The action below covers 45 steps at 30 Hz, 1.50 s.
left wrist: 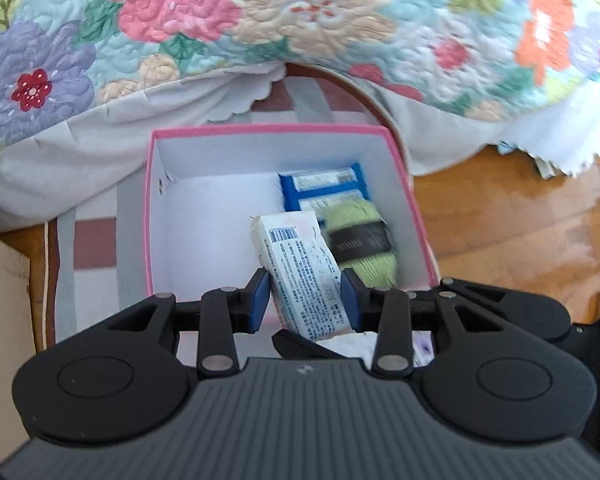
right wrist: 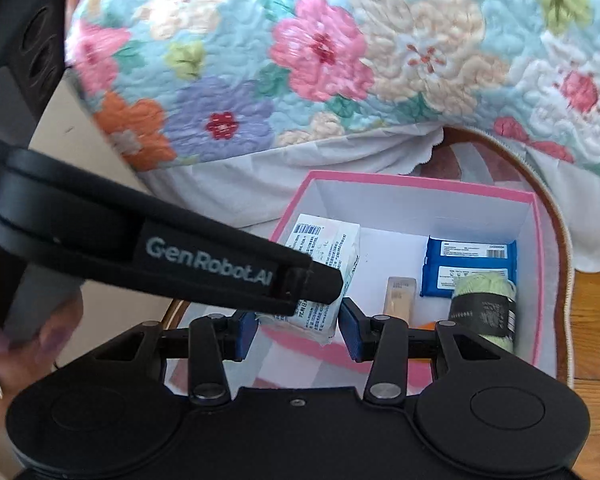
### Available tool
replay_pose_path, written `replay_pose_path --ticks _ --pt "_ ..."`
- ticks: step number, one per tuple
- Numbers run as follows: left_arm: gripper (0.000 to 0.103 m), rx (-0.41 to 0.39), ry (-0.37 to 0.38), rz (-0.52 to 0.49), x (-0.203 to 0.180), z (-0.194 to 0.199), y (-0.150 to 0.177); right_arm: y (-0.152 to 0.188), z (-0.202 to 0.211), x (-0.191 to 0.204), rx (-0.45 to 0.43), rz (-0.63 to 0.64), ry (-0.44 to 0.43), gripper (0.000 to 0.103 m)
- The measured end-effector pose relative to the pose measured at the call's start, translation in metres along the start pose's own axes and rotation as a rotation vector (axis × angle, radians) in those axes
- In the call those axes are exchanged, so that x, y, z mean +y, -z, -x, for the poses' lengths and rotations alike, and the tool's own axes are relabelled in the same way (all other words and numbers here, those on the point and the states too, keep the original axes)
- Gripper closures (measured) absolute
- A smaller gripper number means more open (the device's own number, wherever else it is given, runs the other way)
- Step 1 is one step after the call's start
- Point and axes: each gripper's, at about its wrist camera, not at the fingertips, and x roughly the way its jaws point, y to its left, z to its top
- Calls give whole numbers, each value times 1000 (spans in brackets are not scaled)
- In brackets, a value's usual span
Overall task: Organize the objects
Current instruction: 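Lift the packet with the left gripper and carry it into the box, then open the left gripper to drop the packet beside the bottle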
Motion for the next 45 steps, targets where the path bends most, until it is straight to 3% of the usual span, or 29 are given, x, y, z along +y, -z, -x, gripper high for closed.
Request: replay_pose_path --ticks 6,12,16,27,37,41,45 --pt "66 3 -31 -14 21 -58 -14 -10 -60 -30 46 -92 -1 55" --pt "66 71 -12 40 49 -106 -13 1 -104 -45 96 -139 -3 54" --pt "66 109 -35 20 56 -122 -11 8 -120 -46 113 -150 -6 55" --pt "70 114 -44 -4 52 -156 -7 13 -141 -63 158 -167 40 55" --pt "70 123 -21 84 63 -170 -3 16 -156 -59 211 -122 76 53" --pt "70 113 -17 98 65 -169 -2 14 -156 -59 218 -124 73 52" --pt "67 113 -27 110 67 -166 -3 13 -137 -64 183 -145 21 44"
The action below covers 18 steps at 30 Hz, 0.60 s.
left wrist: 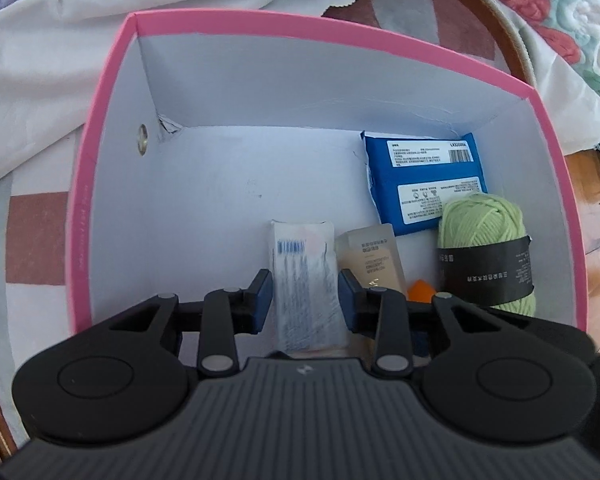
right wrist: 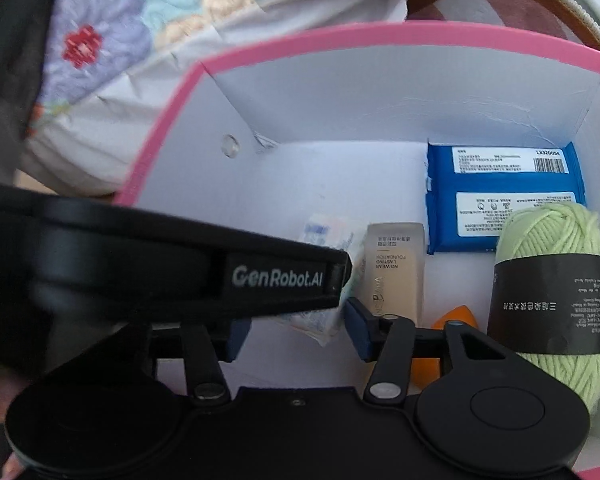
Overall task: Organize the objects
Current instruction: 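Open the left gripper to drop the packet beside the bottle, then withdraw the left tool toward the floss box and purple plush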
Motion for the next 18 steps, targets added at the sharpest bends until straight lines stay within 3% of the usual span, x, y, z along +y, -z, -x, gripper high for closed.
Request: replay_pose_path --ticks 7,18 --pt "66 -32 -9 -27 -16 26 6 8 49 -11 -72 36 -52 43" --pt "66 -106 -65 -66 -52 101 22 30 130 13 -121 243 -45 43"
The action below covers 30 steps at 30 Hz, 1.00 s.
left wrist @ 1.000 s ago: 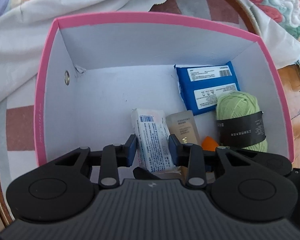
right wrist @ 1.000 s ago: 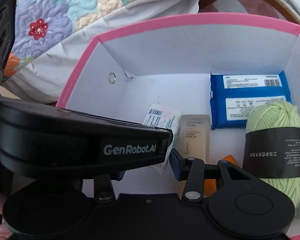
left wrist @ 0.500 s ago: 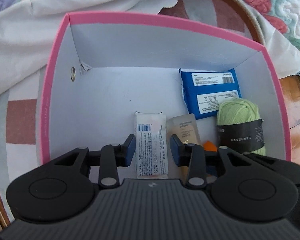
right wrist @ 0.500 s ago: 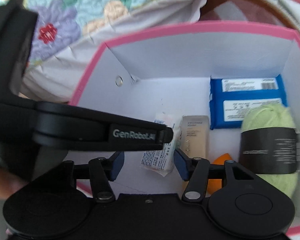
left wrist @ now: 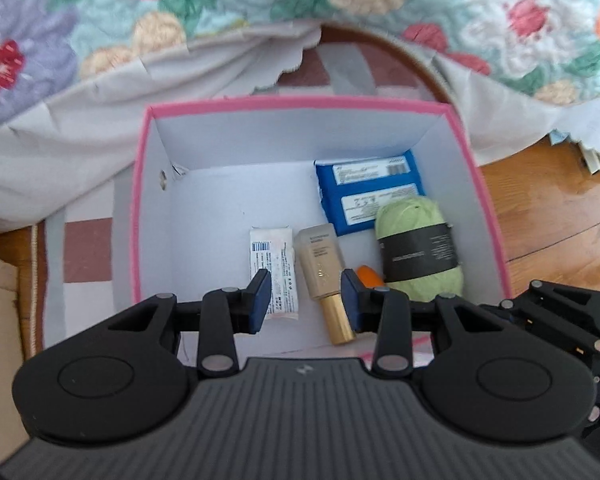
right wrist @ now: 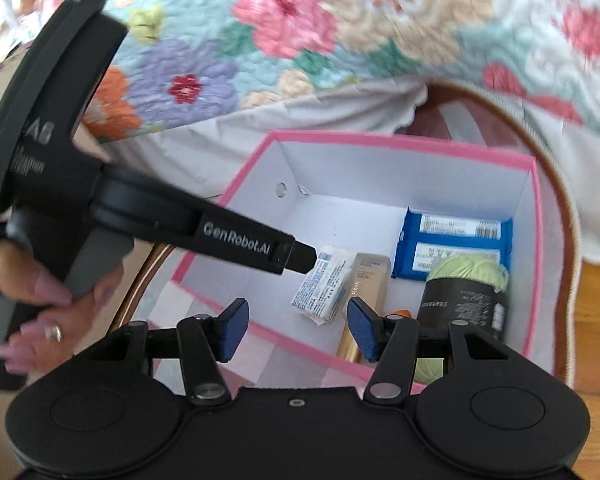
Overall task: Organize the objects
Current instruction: 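Withdraw the left tool toward the floss box and purple plush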
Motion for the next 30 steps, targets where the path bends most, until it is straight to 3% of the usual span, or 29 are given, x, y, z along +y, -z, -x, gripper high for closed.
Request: replay_pose_path --ticks 7,12,18,26,30 --pt "66 -73 -52 10 -21 64 6 -2 62 20 -64 98 -27 43" --pt "66 -77 -65 35 -36 96 19 -3 101 30 -89 159 -17 43" --pt "63 -93 -23 47 -56 124 47 13 141 43 -87 290 5 43" --pt "61 -108 -87 -3 -93 126 106 56 169 43 -49 418 41 42" --pt "61 -109 -48 4 -105 123 125 76 173 37 -51 446 37 38"
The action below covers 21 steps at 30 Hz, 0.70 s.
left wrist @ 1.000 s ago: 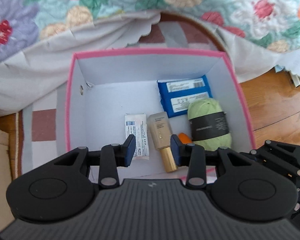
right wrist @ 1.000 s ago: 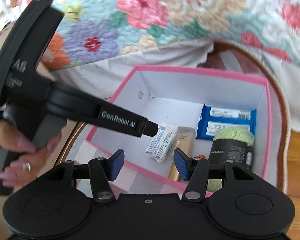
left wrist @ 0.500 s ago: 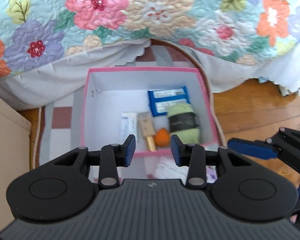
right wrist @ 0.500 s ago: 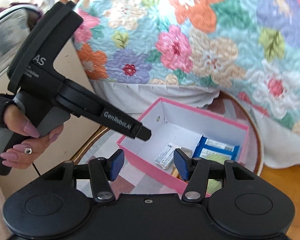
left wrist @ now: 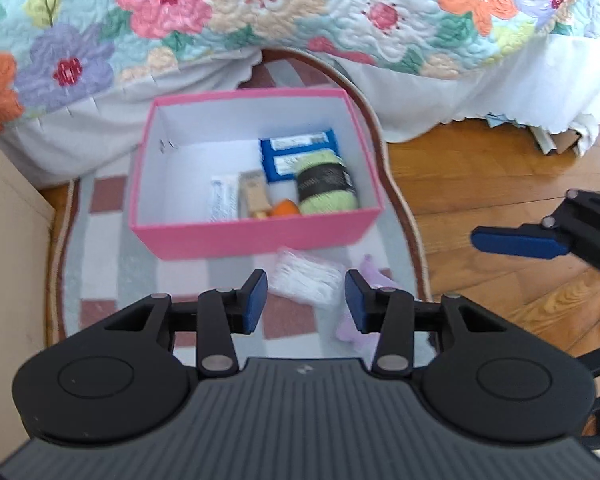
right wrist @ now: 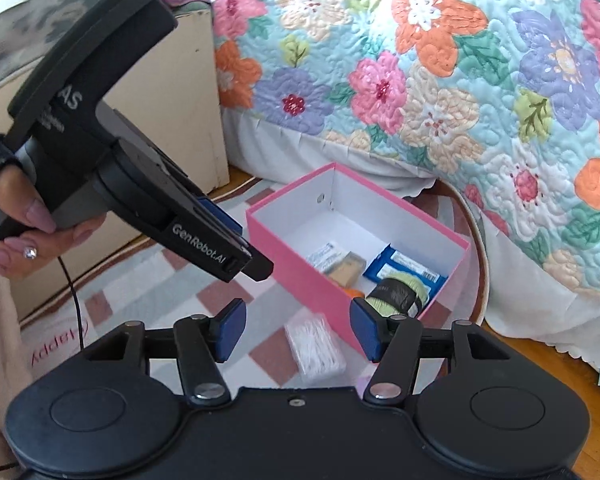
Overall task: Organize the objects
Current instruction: 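Withdraw the left tool toward the floss box and purple plush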
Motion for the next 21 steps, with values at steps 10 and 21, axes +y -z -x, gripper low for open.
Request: replay_pose_path --ticks 10,21 --pt "58 11 62 111 -4 -29 54 55 -22 3 23 60 -8 31" --pt "56 46 128 224 3 -94 86 109 -71 -14 51 94 -18 21"
